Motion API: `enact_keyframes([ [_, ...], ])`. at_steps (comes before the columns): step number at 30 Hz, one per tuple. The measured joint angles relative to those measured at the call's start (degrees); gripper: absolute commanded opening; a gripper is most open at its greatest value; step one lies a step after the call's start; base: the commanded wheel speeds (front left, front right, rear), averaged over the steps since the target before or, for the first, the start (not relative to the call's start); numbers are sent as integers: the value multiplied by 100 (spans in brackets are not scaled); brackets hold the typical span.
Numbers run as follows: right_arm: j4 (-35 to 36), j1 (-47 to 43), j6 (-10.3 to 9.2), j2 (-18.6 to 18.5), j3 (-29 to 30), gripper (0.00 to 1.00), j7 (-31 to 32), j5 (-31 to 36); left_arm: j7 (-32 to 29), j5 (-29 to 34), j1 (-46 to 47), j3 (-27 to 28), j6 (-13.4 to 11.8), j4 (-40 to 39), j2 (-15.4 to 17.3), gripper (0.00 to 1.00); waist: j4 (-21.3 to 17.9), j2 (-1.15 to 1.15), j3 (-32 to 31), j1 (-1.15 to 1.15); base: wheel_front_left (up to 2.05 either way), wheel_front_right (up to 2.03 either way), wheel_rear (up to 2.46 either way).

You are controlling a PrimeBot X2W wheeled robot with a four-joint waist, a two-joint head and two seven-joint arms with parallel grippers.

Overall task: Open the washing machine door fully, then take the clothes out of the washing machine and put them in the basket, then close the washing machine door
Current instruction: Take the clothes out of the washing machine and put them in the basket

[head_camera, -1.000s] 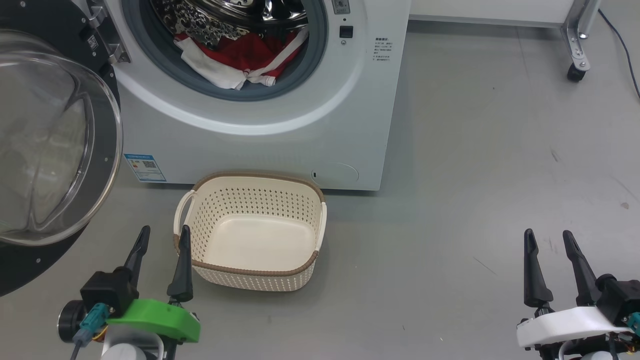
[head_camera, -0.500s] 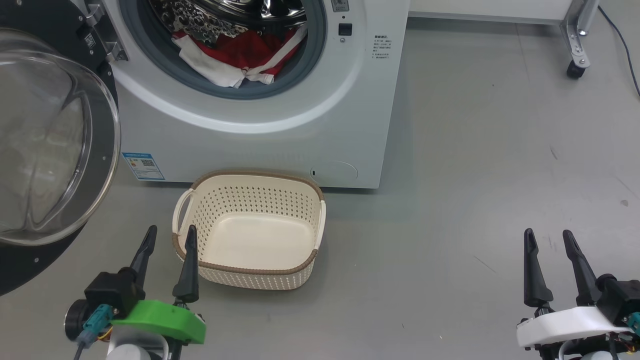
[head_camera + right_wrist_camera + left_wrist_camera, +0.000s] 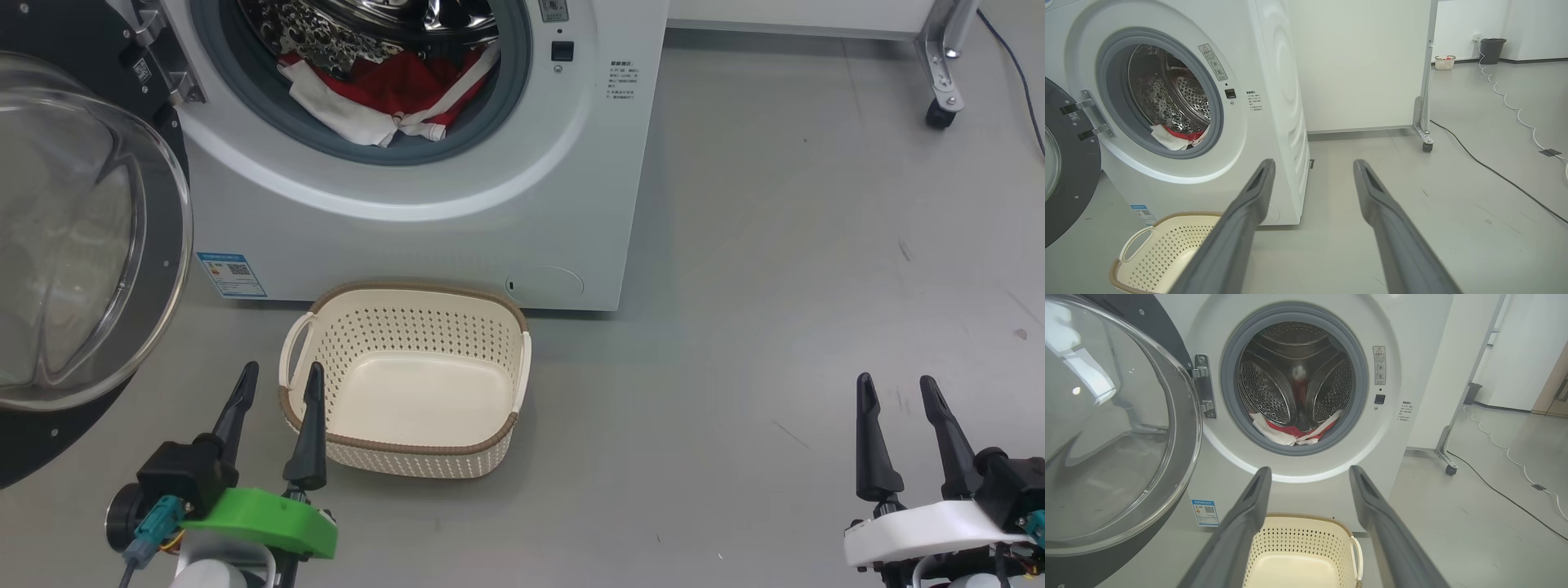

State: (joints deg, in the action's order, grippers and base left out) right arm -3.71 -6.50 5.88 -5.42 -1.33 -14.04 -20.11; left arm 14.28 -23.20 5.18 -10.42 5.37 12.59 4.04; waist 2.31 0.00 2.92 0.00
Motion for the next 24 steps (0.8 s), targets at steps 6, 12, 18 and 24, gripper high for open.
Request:
enact_keyframes([
  [6,-2,0,2,2,0,100,0,9,1,0,-3,-1,5,-7,0,100,18,0,3,0,83,-83,0],
  [12,-5,0,3,3,-1,100,0,9,0,1,-13,-2,21,-9,0,100,46,0,-4,0,103,-103,0],
  [18,-13,1,9,8,-9,100,0,10,0,10,-18,-2,48,-11,0,100,79,0,-14,0,128,-128,0],
  [24,-29,2,10,12,-11,100,0,10,1,205,-26,-54,42,32,55,100,107,0,-24,0,144,-144,0],
])
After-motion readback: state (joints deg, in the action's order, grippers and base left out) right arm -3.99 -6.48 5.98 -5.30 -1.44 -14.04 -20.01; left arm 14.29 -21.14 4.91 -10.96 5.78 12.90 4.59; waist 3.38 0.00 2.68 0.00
